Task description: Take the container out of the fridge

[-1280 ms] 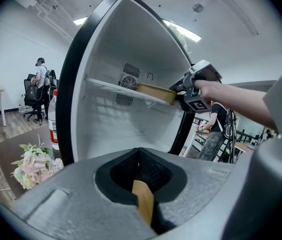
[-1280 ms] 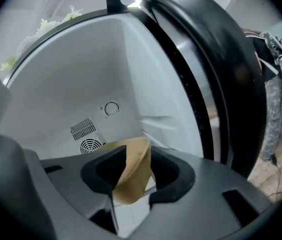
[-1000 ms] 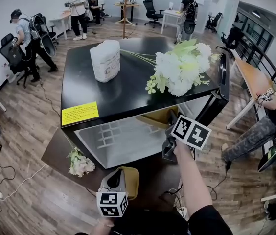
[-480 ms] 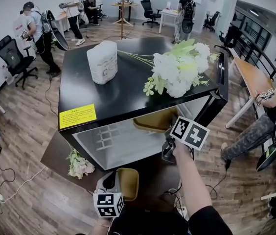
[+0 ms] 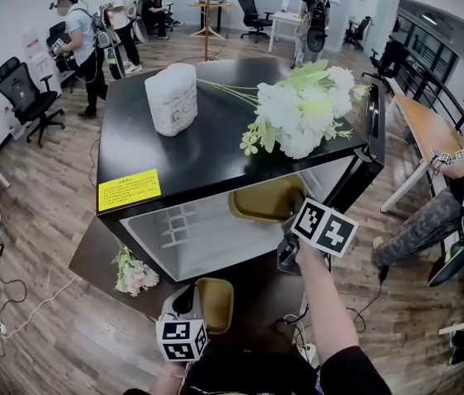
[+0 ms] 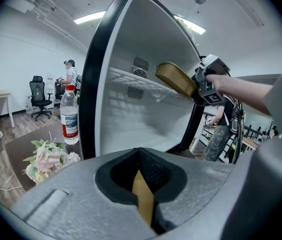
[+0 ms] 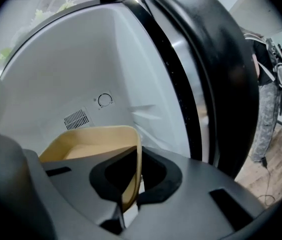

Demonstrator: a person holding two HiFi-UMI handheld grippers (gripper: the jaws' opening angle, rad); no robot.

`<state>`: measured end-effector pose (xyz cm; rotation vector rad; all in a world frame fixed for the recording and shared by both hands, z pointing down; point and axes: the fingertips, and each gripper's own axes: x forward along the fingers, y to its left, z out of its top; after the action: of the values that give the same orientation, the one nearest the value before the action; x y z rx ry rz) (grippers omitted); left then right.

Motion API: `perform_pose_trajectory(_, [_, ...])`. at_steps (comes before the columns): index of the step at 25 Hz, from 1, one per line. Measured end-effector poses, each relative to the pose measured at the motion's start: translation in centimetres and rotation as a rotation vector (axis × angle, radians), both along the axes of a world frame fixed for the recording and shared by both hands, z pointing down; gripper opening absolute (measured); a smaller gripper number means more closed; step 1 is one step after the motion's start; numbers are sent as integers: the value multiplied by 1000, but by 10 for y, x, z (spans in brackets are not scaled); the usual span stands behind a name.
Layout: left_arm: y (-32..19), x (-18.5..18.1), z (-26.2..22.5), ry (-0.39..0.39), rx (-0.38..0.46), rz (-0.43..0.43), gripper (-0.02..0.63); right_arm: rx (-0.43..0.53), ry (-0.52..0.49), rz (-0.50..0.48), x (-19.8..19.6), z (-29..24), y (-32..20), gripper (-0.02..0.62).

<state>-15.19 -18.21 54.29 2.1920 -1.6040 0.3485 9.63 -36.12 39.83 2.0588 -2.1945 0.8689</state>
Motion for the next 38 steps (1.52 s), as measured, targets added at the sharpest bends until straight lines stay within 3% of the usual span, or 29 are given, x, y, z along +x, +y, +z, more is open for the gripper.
perform_pose_trajectory(6, [3, 2, 5, 22, -23, -10, 9, 44, 55, -31, 1, -9, 11, 12])
perform_pose_trajectory(14, [6, 2, 6, 30, -25, -22, 9, 67, 36, -57, 9, -10, 35, 12])
perform_pose_trajectory(29, [9, 17, 3, 6, -14, 16, 9, 28, 90, -71, 30, 18, 90, 12])
perform_pose_trajectory(38, [12, 19, 9, 1, -21, 14, 9, -49, 92, -75, 27, 65, 118, 12])
